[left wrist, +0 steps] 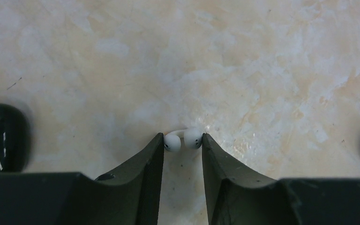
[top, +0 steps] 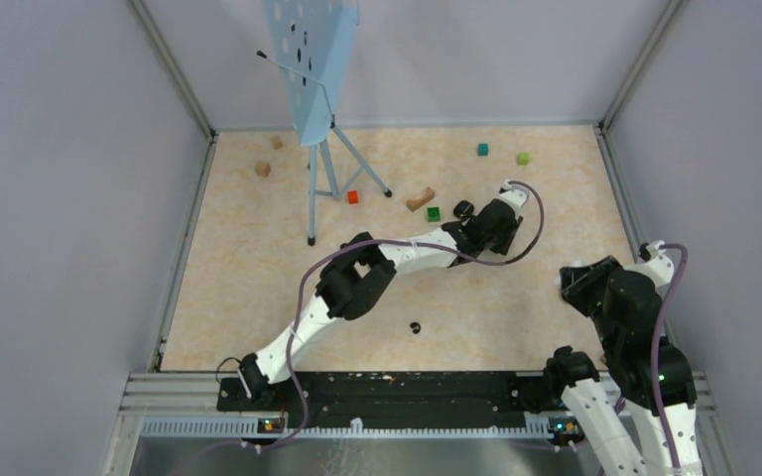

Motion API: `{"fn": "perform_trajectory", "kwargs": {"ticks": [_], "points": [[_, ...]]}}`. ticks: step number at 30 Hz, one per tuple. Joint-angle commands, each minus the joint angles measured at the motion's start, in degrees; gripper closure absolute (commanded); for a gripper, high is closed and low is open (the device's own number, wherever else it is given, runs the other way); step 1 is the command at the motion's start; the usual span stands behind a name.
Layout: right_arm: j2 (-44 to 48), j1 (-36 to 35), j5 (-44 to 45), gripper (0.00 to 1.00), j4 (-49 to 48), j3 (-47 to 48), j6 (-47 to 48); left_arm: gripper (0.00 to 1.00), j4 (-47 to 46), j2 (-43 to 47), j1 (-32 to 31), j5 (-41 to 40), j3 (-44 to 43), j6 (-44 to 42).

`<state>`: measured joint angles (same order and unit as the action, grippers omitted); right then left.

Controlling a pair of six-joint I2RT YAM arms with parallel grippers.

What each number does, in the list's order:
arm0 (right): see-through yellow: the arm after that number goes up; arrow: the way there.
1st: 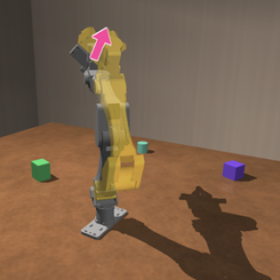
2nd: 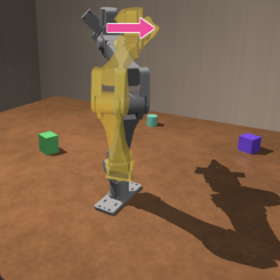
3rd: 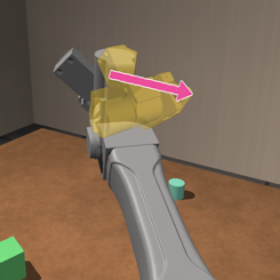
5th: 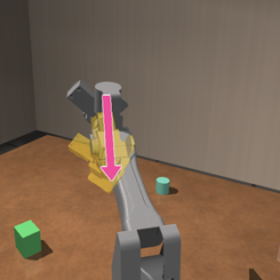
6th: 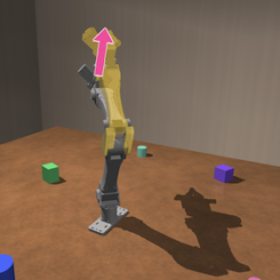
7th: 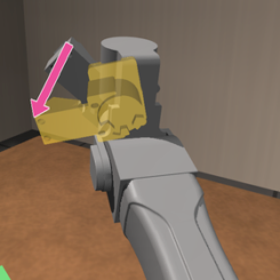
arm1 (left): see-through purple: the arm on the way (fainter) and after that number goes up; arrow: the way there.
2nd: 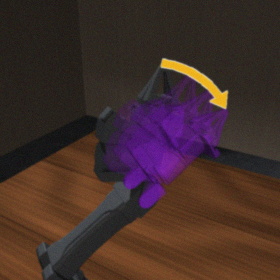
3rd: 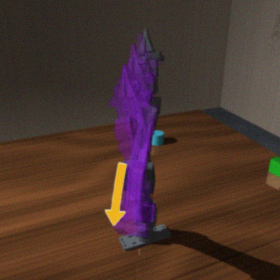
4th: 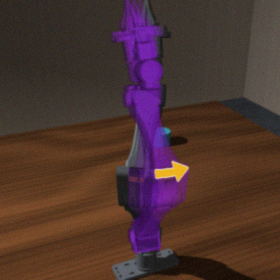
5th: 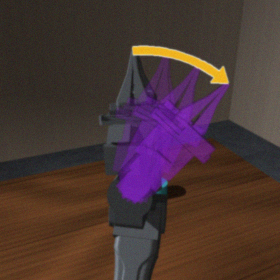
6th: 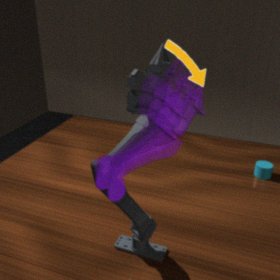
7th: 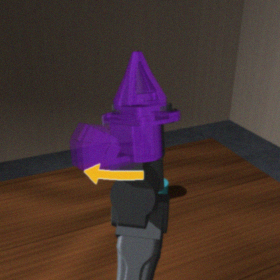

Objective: Insert the wireless bluetooth earbuds into the charging case
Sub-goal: Pick up the right earbud from the center of the board.

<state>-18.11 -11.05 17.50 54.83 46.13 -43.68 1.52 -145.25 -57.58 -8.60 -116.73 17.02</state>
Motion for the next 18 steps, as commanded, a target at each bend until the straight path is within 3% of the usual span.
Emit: {"fn": "perform_trajectory", "kwargs": {"ticks": [1,11,18], "points": [[0.7,0.5,0.1,1.00,-2.4,0.6,0.0,0.60,-3.5,8.7,0.0,-1.5,5.2,0.6],[1.1,0.5,-0.3,1.00,-2.0,1.1,-0.1,0.61,-2.8,17.1,0.0,-3.1,12.4,1.2],[1.2,0.5,-1.1,1.00,-2.2,0.9,-0.3,0.61,-1.8,27.9,0.0,-1.0,25.7,2.8]]}}
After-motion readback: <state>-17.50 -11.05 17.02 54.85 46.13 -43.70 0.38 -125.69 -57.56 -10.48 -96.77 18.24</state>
